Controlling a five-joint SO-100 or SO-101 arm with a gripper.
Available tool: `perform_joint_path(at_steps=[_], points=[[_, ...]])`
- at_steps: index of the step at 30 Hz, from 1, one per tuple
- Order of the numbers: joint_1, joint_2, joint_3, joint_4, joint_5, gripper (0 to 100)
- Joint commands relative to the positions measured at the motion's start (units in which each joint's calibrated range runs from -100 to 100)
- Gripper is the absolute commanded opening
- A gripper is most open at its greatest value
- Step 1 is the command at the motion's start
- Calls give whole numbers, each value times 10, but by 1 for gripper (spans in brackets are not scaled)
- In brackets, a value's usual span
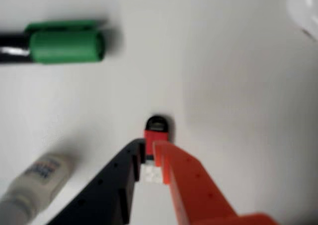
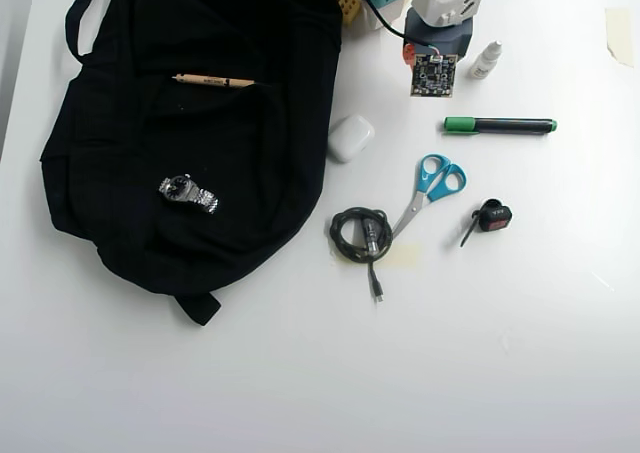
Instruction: Put the usb stick into the black bag
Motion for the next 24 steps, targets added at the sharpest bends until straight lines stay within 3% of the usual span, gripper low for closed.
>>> perform_joint_path(at_steps=[1,7,24], points=[[-24,-3,-6,4,-27,2],[-44,-1,-5,4,-52,2],[-43,-10,35,2,-53,2]])
